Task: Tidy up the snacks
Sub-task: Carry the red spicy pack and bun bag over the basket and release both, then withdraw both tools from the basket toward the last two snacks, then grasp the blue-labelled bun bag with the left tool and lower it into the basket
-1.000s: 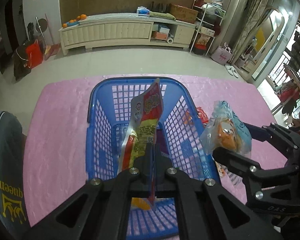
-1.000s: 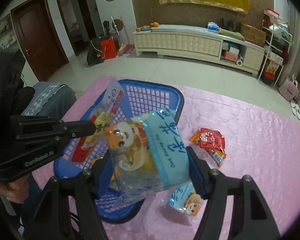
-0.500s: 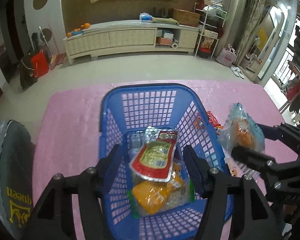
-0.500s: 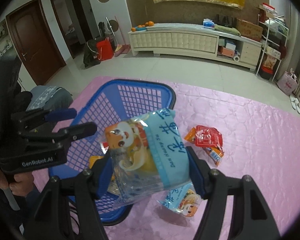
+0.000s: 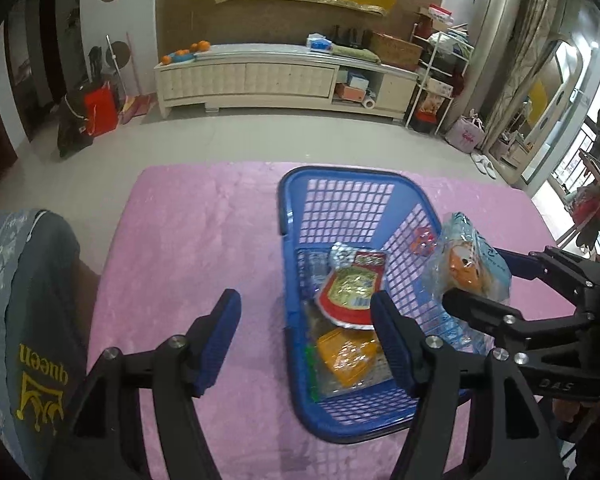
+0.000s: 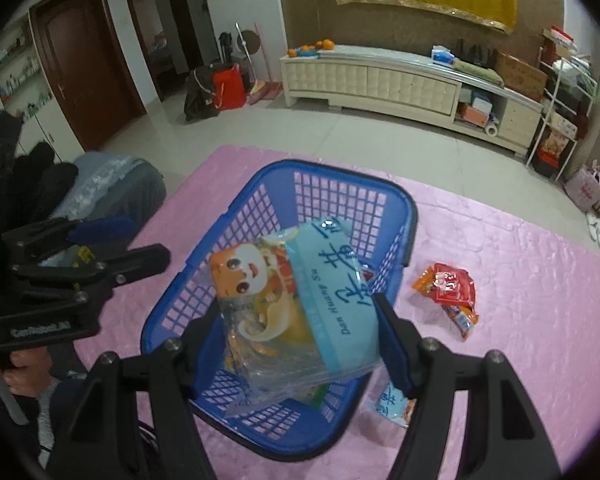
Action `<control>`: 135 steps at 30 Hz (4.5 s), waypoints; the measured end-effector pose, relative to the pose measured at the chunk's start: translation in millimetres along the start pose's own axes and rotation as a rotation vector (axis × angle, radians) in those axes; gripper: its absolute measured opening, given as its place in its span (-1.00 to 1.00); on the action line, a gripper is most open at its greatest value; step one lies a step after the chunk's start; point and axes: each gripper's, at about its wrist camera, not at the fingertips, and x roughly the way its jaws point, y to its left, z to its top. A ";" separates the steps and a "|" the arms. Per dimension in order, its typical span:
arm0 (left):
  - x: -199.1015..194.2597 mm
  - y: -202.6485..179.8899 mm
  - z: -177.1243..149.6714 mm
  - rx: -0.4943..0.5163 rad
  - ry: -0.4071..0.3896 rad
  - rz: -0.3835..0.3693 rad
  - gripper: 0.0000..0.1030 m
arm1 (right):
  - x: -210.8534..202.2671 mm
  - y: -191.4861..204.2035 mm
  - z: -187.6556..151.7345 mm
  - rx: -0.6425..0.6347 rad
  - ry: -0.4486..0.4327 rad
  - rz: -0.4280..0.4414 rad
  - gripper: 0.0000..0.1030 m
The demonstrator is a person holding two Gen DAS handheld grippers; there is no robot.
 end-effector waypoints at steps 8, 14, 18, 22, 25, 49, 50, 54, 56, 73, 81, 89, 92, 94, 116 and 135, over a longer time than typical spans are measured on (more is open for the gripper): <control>22.2 16.7 -7.7 -0.027 0.027 -0.042 0.26 | 43.2 11.7 5.3 -0.036 0.101 -0.124 0.40; 38.9 14.8 -8.5 -0.030 0.044 -0.071 0.26 | 59.8 5.9 6.7 -0.044 0.119 -0.243 0.43; 38.1 15.8 -10.3 -0.055 0.047 -0.083 0.26 | 59.1 13.4 10.4 -0.086 0.129 -0.327 0.64; 26.2 12.5 -13.7 -0.056 0.040 -0.095 0.26 | 43.6 13.5 10.9 -0.080 0.102 -0.326 0.73; 12.2 5.7 -15.9 -0.045 0.028 -0.080 0.26 | 25.5 14.2 6.8 -0.079 0.080 -0.318 0.73; -39.3 -168.5 -39.2 0.196 -0.022 -0.111 0.53 | -121.3 -75.1 -68.4 0.110 -0.054 -0.262 0.73; -35.8 -171.8 -38.9 0.196 -0.016 -0.113 0.53 | -122.5 -81.2 -73.8 0.120 -0.052 -0.259 0.73; -25.0 -189.7 -46.0 0.202 0.013 -0.124 0.53 | -126.3 -97.0 -91.1 0.143 -0.046 -0.252 0.73; -21.4 -199.7 -48.0 0.214 0.020 -0.123 0.53 | -127.9 -106.5 -97.5 0.162 -0.046 -0.247 0.73; 20.7 -242.2 -65.0 0.267 0.108 -0.116 0.53 | -115.3 -160.0 -143.3 0.261 -0.038 -0.150 0.73; 44.7 -259.4 -67.1 0.301 0.154 -0.109 0.53 | -93.8 -177.2 -160.8 0.293 0.002 -0.106 0.73; 72.9 -270.6 -67.8 0.321 0.170 -0.051 0.53 | -77.2 -205.3 -177.3 0.370 0.011 -0.115 0.82; 90.6 -272.9 -67.6 0.318 0.205 -0.047 0.53 | -65.6 -212.8 -182.9 0.385 0.034 -0.127 0.83; 102.4 -274.1 -66.9 0.315 0.227 -0.046 0.53 | -58.8 -215.3 -184.5 0.386 0.043 -0.133 0.83; 191.3 -249.6 -52.8 0.255 0.306 0.078 0.53 | 5.8 -238.6 -184.5 0.434 0.105 -0.056 0.83; 143.9 -254.9 -59.6 0.258 0.220 -0.060 0.22 | -14.4 -227.1 -175.1 0.427 0.102 -0.079 0.83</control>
